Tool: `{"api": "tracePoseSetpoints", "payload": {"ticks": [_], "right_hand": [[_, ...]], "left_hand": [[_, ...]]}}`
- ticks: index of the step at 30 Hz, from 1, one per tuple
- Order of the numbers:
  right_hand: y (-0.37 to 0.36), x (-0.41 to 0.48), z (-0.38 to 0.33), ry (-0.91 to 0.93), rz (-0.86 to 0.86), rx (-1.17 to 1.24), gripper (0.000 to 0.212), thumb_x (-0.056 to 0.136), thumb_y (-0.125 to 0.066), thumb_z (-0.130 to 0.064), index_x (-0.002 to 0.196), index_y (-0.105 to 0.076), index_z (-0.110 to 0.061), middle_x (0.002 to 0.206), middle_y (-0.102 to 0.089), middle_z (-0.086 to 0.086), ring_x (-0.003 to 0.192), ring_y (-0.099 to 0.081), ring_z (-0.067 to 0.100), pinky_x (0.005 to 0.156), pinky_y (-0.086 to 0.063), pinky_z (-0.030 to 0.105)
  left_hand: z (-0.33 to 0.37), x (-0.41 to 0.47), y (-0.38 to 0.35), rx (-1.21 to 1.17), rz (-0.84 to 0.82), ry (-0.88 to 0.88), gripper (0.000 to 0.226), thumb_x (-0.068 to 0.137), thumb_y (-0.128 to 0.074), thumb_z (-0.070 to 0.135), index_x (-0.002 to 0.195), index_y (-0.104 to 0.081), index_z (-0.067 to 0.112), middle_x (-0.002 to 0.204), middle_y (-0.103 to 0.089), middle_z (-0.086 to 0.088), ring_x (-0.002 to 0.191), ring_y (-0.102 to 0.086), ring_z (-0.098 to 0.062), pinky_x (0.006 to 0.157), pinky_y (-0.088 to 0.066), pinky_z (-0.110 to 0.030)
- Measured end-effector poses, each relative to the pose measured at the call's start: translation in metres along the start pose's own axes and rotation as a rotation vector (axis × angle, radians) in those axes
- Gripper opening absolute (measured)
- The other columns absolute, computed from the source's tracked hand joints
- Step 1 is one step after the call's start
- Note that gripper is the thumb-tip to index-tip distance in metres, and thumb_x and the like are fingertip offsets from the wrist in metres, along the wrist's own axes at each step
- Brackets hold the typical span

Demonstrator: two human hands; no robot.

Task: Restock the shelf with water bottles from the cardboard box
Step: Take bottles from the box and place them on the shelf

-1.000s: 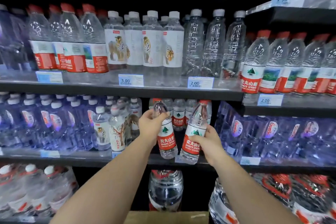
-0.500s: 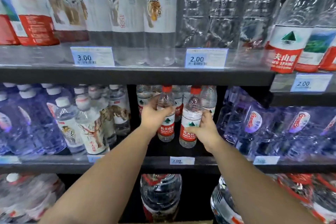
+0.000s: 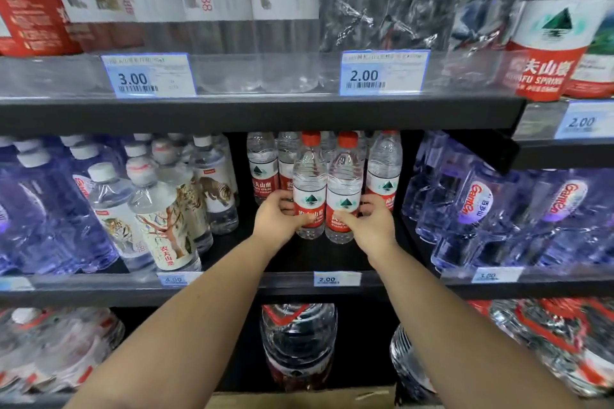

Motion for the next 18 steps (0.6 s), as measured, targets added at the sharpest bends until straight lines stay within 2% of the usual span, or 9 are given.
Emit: {"api": "tracePoseSetpoints", "payload": {"ticks": [3, 7, 9, 13, 18], "right_hand": [[0.009, 0.006, -0.001, 0.01, 0.071, -0.057, 0.043, 0.076, -0.08, -0.024, 0.109, -0.055, -0.014, 0.101, -0.059, -0.002, 0.092, -0.058, 0.016, 0.079, -0.047, 0.029], [0.013, 0.014, -0.002, 0.056, 0.092, -0.169, 0.037, 0.081, -0.075, -0.022, 0.11, -0.055, -0.012, 0.101, -0.059, 0.0, 0.088, -0.059, 0.016, 0.071, -0.045, 0.023], [0.014, 0.018, -0.002, 0.067, 0.107, -0.195, 0.035, 0.082, -0.074, -0.022, 0.11, -0.055, -0.013, 0.1, -0.059, -0.001, 0.086, -0.059, 0.014, 0.064, -0.042, 0.019], [0.017, 0.025, 0.0, 0.087, 0.139, -0.229, 0.03, 0.082, -0.074, -0.022, 0.104, -0.056, -0.013, 0.091, -0.057, -0.005, 0.082, -0.059, 0.014, 0.069, -0.044, 0.023], [0.014, 0.03, -0.003, 0.092, 0.165, -0.287, 0.023, 0.083, -0.073, -0.024, 0.096, -0.056, -0.014, 0.076, -0.054, -0.009, 0.073, -0.059, 0.014, 0.067, -0.05, 0.031]], "left_hand": [[0.001, 0.008, -0.007, 0.008, 0.014, -0.002, 0.062, 0.065, -0.089, 0.016, 0.117, -0.057, 0.011, 0.094, -0.064, 0.0, 0.081, -0.062, -0.009, 0.069, -0.049, -0.017], [0.001, 0.017, -0.017, 0.008, 0.043, -0.007, 0.062, 0.063, -0.09, 0.018, 0.114, -0.057, 0.008, 0.096, -0.066, -0.004, 0.085, -0.065, -0.016, 0.08, -0.055, -0.029], [0.004, 0.019, -0.022, 0.008, 0.041, -0.02, 0.06, 0.064, -0.09, 0.017, 0.112, -0.056, 0.008, 0.092, -0.065, -0.002, 0.081, -0.063, -0.014, 0.078, -0.054, -0.029], [0.006, 0.024, -0.027, 0.0, 0.045, -0.012, 0.058, 0.063, -0.091, 0.019, 0.106, -0.053, 0.012, 0.092, -0.062, 0.001, 0.083, -0.061, -0.012, 0.075, -0.049, -0.026], [0.004, 0.028, -0.03, 0.03, 0.049, -0.005, 0.056, 0.063, -0.091, 0.024, 0.101, -0.051, 0.014, 0.096, -0.062, 0.001, 0.089, -0.06, -0.013, 0.075, -0.045, -0.023]]}}
Point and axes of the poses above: each hand's wrist, its own x-axis towards the middle knuckle, its own y-axis out of the back of the hand, z = x × y, the point moved 9 cm from there along x, towards the middle knuckle
